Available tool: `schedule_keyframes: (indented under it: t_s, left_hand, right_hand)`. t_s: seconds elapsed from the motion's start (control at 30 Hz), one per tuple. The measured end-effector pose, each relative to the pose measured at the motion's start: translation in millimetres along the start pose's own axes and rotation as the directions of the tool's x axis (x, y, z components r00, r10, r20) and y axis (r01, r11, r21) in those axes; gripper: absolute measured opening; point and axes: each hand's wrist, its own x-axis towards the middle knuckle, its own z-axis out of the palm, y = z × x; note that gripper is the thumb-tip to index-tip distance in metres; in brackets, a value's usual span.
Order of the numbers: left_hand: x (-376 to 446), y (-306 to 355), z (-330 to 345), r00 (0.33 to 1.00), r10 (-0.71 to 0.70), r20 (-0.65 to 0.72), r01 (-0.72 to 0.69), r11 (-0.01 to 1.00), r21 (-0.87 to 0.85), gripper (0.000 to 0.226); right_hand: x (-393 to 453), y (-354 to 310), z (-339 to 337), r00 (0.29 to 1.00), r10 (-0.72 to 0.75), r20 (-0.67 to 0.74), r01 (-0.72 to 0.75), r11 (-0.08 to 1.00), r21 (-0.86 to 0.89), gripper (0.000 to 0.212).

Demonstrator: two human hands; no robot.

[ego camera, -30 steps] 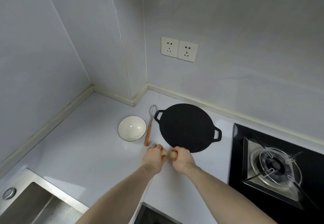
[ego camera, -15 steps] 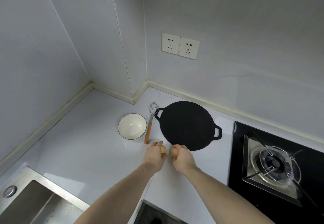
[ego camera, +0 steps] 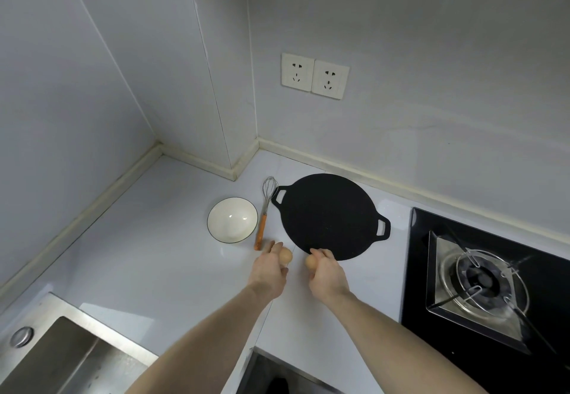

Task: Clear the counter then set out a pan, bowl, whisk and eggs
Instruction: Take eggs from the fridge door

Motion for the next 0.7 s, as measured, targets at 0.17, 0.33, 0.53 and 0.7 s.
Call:
schedule_keyframes:
  t_s: [0.17,0.33,0.53,0.7]
  left_hand:
    - [-1.4,-2.8,-6.0,1.000,0.002,0.014,-0.002,1.000,-0.017,0.063]
    - [-7.7,-4.0,-12.0,1.000,0.010,0.009,-0.010,0.999,-0.031,0.066]
    - [-52.2,-6.9,-21.0,0.997,0.068,-0.042,-0.070,0.995,-0.064,0.067]
    - [-91.7,-4.7,-20.1,0.990,0.137,-0.040,-0.137,0.991,-0.001,0.062]
  right_hand:
    - [-1.9,-1.7,-3.1,1.000,0.021,0.016,-0.021,1.000,0.016,0.072]
    - [-11.2,-3.1,-11.7,0.999,0.030,0.035,-0.031,0.998,0.046,0.075]
    - [-56.2,8.7,-20.3,0.999,0.048,-0.004,-0.047,0.986,0.159,0.074]
    - [-98.5,26.3,-26.6,0.998,0.058,-0.037,-0.050,0.981,0.188,0.075]
